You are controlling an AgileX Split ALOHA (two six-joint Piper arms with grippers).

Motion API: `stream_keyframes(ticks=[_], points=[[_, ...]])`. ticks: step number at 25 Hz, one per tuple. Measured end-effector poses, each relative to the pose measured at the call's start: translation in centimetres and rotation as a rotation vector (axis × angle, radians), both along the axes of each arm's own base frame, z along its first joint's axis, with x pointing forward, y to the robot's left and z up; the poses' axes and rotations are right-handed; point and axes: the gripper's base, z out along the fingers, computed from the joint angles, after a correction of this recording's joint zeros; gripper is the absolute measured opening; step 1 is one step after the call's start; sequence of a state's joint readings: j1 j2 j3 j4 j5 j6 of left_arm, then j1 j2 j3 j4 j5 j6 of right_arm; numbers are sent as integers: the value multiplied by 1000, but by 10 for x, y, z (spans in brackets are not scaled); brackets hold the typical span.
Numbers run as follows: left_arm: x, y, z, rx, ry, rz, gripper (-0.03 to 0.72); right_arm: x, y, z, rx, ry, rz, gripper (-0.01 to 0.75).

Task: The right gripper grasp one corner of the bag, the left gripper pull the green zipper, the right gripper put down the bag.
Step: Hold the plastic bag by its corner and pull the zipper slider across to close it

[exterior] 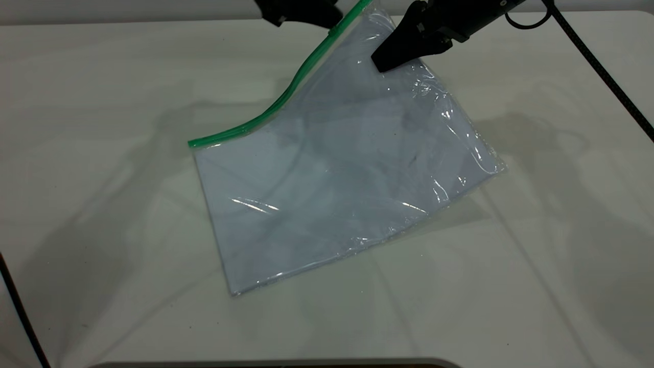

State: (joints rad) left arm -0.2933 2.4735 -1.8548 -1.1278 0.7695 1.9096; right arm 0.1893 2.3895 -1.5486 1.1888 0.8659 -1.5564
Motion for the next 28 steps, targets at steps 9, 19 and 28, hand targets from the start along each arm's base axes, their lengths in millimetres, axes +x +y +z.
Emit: stream_keyframes(ticks=[9, 19, 28], points=[[-5, -2, 2, -29, 36, -34, 382, 0, 0, 0, 2, -2, 6, 35], [-2, -4, 24, -57, 23, -36, 382, 0, 0, 0, 1, -4, 8, 35], [-6, -2, 16, -7, 83, -59, 382, 0, 0, 0, 0, -4, 8, 35]])
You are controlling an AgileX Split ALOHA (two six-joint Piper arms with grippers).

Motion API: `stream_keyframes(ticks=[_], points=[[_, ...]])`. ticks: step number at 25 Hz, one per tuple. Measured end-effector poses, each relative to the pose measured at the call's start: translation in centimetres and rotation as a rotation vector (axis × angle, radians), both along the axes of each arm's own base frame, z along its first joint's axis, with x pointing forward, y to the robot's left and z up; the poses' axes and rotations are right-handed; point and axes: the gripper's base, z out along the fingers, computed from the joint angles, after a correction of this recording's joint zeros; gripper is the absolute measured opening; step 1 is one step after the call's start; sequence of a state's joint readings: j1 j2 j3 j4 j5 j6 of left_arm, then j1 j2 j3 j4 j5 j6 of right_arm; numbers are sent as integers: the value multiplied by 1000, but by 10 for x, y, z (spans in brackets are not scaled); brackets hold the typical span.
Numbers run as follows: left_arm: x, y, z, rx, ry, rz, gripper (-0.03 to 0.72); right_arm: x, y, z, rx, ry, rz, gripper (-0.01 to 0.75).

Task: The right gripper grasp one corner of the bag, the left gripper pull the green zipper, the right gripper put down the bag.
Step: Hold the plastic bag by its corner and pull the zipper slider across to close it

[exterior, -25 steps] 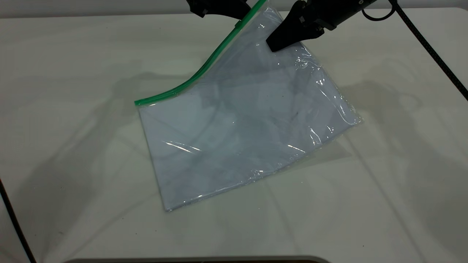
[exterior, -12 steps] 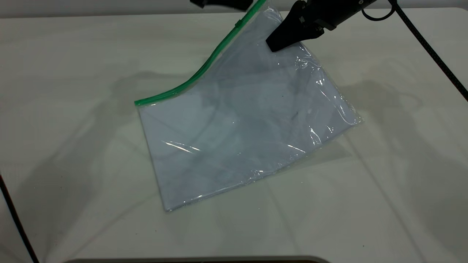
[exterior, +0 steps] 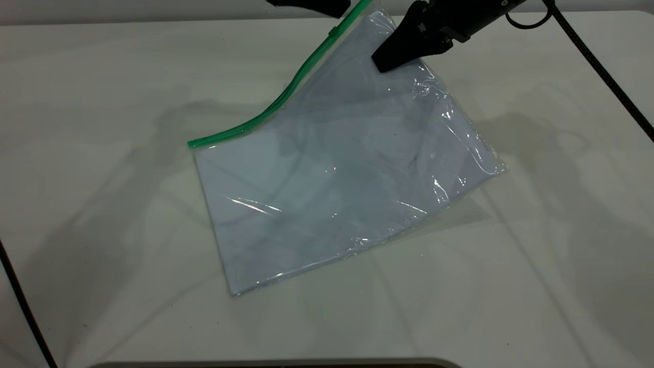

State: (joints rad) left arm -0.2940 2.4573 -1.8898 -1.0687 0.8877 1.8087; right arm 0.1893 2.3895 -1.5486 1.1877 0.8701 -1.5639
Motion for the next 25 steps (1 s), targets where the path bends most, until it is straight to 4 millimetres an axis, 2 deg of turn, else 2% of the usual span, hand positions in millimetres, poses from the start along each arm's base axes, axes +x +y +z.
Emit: stream_keyframes(ticks=[5, 10, 12, 19, 21, 25], points=[[0, 0, -22, 7, 26, -8, 382, 0, 0, 0, 0, 0, 0, 35], [2, -2, -22, -27, 14, 6, 367, 0, 0, 0, 0, 0, 0, 35], [2, -2, -23, -26, 12, 4, 333, 0, 0, 0, 0, 0, 0, 35], [1, -2, -24, -25, 13, 3, 102, 0, 0, 0, 4, 1, -4, 35], [1, -2, -24, -20, 12, 0, 65, 1, 0, 1, 6, -3, -6, 35], [1, -1, -25, -6, 26, 4, 51, 5, 1, 7, 19, -19, 3, 35]])
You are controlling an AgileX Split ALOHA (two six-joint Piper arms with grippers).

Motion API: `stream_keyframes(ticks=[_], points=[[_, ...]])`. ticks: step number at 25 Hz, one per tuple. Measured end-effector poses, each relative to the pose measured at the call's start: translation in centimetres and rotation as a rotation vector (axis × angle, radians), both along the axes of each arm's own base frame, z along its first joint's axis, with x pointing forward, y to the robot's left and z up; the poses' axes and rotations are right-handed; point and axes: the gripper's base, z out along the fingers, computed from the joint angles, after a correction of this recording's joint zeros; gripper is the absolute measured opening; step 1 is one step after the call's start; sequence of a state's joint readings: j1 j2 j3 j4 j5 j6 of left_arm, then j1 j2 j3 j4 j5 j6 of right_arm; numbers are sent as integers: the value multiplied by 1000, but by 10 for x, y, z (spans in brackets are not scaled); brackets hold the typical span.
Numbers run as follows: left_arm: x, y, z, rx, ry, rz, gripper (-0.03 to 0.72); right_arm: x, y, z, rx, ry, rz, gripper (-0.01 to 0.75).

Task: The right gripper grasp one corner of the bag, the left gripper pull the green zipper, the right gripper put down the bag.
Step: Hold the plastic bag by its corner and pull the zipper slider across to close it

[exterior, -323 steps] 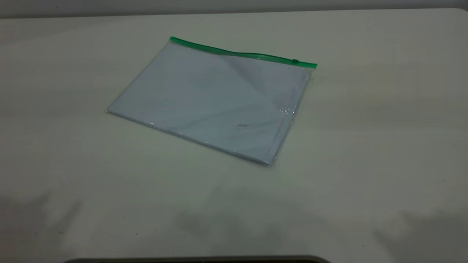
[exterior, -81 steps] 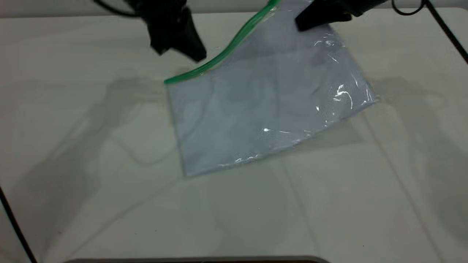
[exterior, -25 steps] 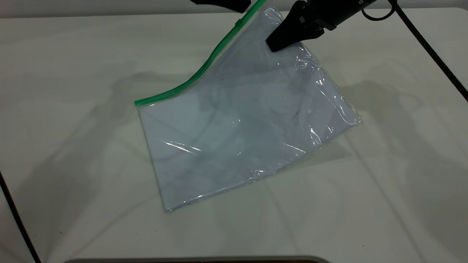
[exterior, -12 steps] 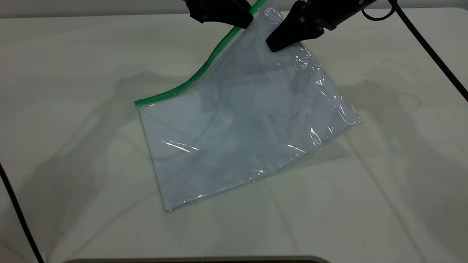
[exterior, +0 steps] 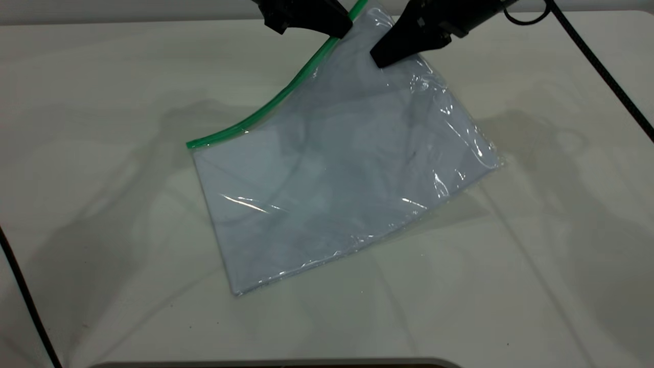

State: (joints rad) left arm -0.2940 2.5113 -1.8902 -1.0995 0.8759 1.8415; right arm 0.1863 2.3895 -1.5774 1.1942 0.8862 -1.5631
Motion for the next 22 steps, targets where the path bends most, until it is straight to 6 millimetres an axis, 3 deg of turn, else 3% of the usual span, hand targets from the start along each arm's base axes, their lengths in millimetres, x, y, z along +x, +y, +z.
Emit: stream_keyframes(ticks=[22], points=[[2, 4, 0, 33, 19, 18, 51, 13, -35, 8, 64, 24, -81, 35]])
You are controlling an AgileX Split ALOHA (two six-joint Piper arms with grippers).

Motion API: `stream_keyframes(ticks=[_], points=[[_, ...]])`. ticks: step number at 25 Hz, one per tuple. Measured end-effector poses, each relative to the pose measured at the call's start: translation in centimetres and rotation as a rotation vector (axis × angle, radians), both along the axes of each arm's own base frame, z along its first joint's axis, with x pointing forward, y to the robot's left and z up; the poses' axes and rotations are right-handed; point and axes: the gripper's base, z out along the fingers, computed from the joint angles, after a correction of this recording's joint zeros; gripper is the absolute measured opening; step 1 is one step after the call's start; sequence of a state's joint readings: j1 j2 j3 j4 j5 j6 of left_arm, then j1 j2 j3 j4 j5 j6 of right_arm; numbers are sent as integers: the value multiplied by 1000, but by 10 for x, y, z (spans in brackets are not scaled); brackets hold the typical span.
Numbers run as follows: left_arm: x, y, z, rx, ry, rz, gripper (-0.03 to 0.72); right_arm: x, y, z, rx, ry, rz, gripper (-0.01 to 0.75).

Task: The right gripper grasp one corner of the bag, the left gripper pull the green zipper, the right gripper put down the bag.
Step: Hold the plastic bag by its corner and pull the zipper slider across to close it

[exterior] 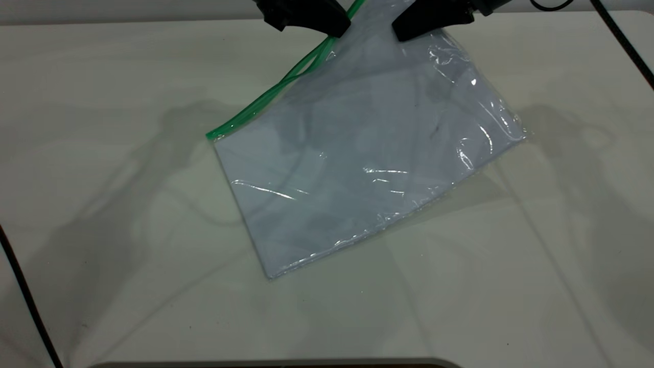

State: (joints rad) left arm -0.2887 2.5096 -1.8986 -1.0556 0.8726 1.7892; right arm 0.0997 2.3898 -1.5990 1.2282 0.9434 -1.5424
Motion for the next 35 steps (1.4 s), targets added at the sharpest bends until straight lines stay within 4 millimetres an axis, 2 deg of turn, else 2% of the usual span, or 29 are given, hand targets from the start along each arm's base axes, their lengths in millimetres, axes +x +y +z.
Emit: stream_keyframes(ticks=[17, 35], points=[[4, 39, -15, 244, 29, -13, 56, 3, -8, 3, 28, 5, -31, 35], [2, 90, -23, 393, 165, -9, 68, 4, -8, 3, 34, 3, -45, 35]])
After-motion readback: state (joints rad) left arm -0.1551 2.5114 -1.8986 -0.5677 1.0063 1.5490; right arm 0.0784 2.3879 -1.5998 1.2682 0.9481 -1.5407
